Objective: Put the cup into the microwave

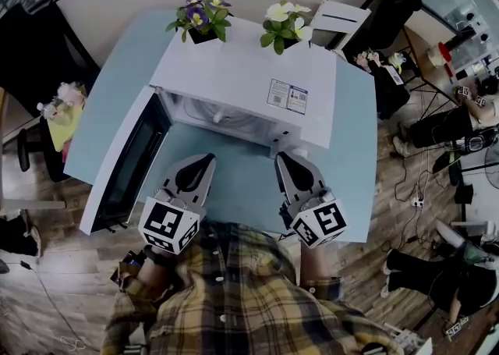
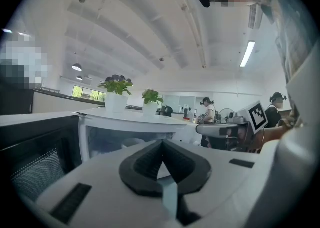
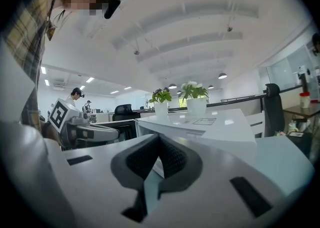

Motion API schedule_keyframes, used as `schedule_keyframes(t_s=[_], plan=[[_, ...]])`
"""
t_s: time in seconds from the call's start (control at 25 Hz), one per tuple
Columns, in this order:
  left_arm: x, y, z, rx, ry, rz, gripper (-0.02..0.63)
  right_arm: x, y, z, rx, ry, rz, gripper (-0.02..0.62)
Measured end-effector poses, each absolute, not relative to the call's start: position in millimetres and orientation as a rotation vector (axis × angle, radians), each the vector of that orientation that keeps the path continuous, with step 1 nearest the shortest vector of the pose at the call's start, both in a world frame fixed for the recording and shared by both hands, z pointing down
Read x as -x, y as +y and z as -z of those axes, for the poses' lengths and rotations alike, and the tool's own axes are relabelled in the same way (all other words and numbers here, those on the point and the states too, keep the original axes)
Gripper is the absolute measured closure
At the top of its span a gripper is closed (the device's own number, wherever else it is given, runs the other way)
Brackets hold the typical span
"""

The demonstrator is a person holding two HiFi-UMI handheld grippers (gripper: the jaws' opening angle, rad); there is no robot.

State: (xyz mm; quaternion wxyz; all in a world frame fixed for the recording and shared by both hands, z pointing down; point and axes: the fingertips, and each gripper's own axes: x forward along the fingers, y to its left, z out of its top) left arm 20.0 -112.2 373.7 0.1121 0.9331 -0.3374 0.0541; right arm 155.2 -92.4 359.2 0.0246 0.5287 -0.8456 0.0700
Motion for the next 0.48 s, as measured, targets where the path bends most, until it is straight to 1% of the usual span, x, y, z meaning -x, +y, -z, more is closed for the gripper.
schedule_keyframes(t_s=[0.48], plan=[[-17.1,-112.7,-377.2,-2.727,-1.034,-0.181,0.615,-161.6,-91.4,-365.8,-1.646,-2.613,-0.243,0.592]])
